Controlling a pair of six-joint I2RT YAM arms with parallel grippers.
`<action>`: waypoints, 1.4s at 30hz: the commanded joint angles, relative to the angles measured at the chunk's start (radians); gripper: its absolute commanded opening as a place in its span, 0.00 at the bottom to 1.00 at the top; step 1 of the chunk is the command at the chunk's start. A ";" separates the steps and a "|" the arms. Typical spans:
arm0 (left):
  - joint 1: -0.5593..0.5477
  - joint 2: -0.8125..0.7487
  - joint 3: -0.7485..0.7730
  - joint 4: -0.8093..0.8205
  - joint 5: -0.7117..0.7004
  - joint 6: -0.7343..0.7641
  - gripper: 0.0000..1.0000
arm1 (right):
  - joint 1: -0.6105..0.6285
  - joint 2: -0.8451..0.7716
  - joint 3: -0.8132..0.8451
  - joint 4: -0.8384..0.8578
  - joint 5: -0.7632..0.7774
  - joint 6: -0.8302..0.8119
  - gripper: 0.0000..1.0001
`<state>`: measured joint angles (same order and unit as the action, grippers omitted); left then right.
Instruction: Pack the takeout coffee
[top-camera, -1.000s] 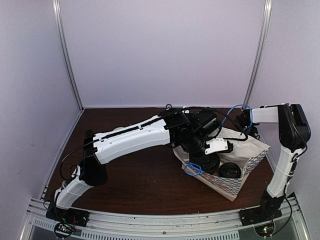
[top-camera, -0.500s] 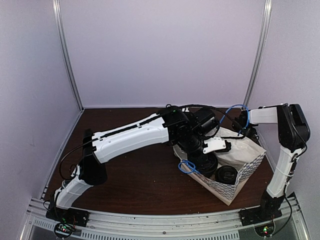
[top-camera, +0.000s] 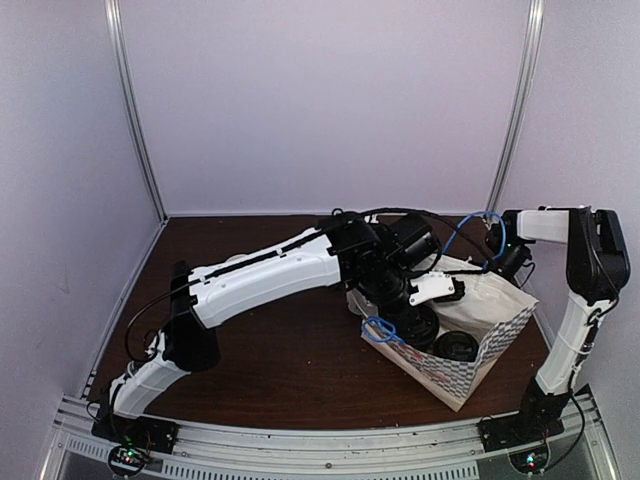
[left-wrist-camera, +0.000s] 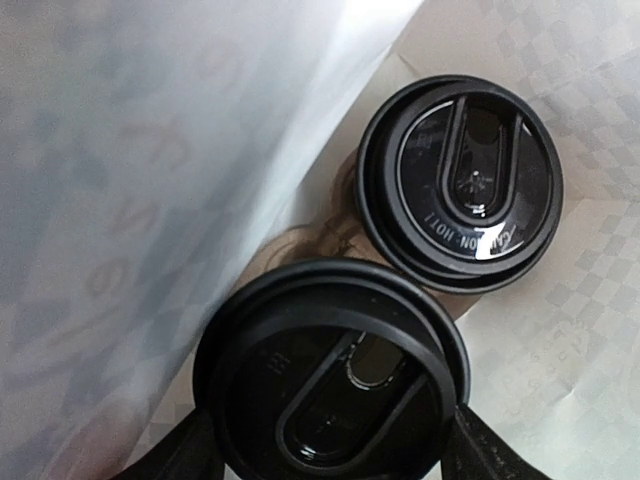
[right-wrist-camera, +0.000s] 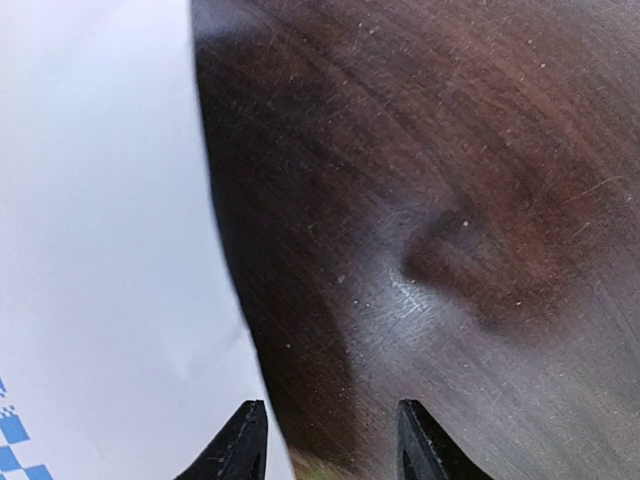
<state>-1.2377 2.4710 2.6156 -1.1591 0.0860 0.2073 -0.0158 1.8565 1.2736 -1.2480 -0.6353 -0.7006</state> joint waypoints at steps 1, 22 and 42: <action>0.000 0.114 0.011 -0.040 0.054 -0.042 0.43 | -0.002 -0.031 -0.026 -0.015 -0.011 -0.013 0.47; 0.046 0.131 -0.006 -0.017 0.106 -0.119 0.40 | -0.003 -0.109 -0.055 -0.040 -0.063 -0.012 0.47; -0.001 -0.130 -0.125 0.092 0.022 -0.066 0.89 | -0.003 -0.153 -0.025 -0.078 -0.085 -0.001 0.48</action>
<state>-1.2343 2.4058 2.5080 -1.0737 0.1234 0.1398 -0.0158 1.7260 1.2316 -1.3128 -0.6952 -0.7071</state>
